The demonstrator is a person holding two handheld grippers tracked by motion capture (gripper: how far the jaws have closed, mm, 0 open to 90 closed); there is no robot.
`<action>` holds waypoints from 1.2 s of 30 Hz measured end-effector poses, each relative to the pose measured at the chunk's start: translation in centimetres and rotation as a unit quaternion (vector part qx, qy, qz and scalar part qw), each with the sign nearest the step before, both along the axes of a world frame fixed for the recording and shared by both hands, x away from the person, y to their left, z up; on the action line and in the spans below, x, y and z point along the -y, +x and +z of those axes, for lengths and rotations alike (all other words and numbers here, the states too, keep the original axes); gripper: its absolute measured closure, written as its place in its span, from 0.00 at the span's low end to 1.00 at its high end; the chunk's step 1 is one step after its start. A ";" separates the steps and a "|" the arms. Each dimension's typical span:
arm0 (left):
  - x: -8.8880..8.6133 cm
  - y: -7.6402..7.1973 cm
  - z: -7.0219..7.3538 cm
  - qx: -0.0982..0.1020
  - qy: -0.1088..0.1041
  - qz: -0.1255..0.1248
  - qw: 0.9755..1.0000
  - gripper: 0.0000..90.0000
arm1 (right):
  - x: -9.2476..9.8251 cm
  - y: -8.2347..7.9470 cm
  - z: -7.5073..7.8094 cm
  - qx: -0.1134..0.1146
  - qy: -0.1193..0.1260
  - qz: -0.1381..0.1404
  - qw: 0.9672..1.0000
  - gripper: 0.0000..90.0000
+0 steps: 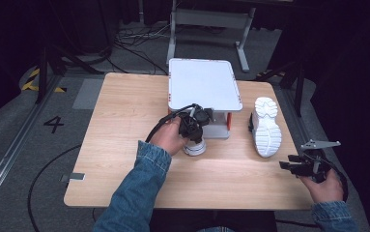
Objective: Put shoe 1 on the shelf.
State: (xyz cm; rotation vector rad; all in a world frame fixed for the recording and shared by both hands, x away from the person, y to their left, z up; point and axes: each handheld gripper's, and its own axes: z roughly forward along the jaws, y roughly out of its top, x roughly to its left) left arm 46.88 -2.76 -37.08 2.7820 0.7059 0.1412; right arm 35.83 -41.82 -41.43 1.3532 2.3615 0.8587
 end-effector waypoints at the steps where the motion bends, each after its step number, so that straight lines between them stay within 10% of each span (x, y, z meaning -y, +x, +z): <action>1: -0.2 -0.1 0.0 0.005 0.000 0.007 1.000 0.55 | -0.2 0.1 0.0 -0.001 0.000 0.002 1.000 0.51; 9: -1.8 -2.7 3.0 0.043 -0.031 0.037 0.998 0.53 | -1.3 0.7 0.3 0.004 -0.001 0.020 1.000 0.51; 14: -2.1 -4.9 4.5 -0.026 -0.048 0.065 0.996 0.66 | -1.9 1.2 0.4 0.004 0.000 0.031 1.000 0.51; 21: -0.1 -4.6 1.5 -0.080 -0.026 0.070 0.994 0.75 | -2.6 1.4 0.5 0.004 -0.004 0.042 0.999 0.52; 27: 0.4 -2.4 -0.6 -0.081 -0.036 0.113 0.990 0.82 | -2.0 1.1 0.4 0.001 -0.002 0.034 0.999 0.52; 31: -0.5 -1.5 -0.6 -0.065 -0.068 0.132 0.987 0.92 | -1.6 0.8 0.2 -0.006 -0.003 0.027 1.000 0.53; 36: -0.3 -1.3 -1.0 0.030 -0.020 0.152 0.988 0.90 | -1.2 0.4 0.0 -0.008 -0.004 0.023 1.000 0.53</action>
